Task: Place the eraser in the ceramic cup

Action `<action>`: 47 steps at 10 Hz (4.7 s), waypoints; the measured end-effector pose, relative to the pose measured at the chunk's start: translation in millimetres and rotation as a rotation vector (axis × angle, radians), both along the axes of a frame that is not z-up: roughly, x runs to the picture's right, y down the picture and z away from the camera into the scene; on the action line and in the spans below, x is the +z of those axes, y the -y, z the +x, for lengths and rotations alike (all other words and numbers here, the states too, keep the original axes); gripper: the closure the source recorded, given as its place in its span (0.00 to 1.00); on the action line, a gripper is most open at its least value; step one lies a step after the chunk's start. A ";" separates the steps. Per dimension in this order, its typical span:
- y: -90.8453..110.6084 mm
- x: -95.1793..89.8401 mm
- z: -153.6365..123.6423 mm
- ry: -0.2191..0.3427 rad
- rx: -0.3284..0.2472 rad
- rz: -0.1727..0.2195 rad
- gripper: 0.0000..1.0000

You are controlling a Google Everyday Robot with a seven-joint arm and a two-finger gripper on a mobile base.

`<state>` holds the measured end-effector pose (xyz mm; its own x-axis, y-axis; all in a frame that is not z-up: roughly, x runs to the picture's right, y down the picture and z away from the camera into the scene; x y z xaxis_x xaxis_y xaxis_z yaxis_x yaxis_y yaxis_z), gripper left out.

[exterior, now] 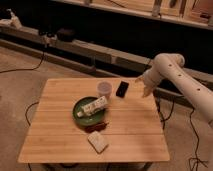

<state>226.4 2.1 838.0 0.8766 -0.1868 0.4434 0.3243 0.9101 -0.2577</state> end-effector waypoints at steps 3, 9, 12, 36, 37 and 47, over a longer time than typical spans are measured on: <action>7.3 2.5 1.6 0.174 -0.011 0.101 0.35; -10.2 43.3 3.3 0.178 -0.065 -0.030 0.35; -5.5 65.6 0.4 0.170 -0.107 -0.082 0.35; -14.1 157.5 -63.3 0.221 -0.196 0.152 0.35; -11.9 159.4 -63.0 0.216 -0.197 0.155 0.35; -2.5 171.2 -68.7 0.203 -0.157 0.179 0.51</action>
<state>157.6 4.6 1009.2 0.7276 -0.4038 0.5546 0.4930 0.8699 -0.0136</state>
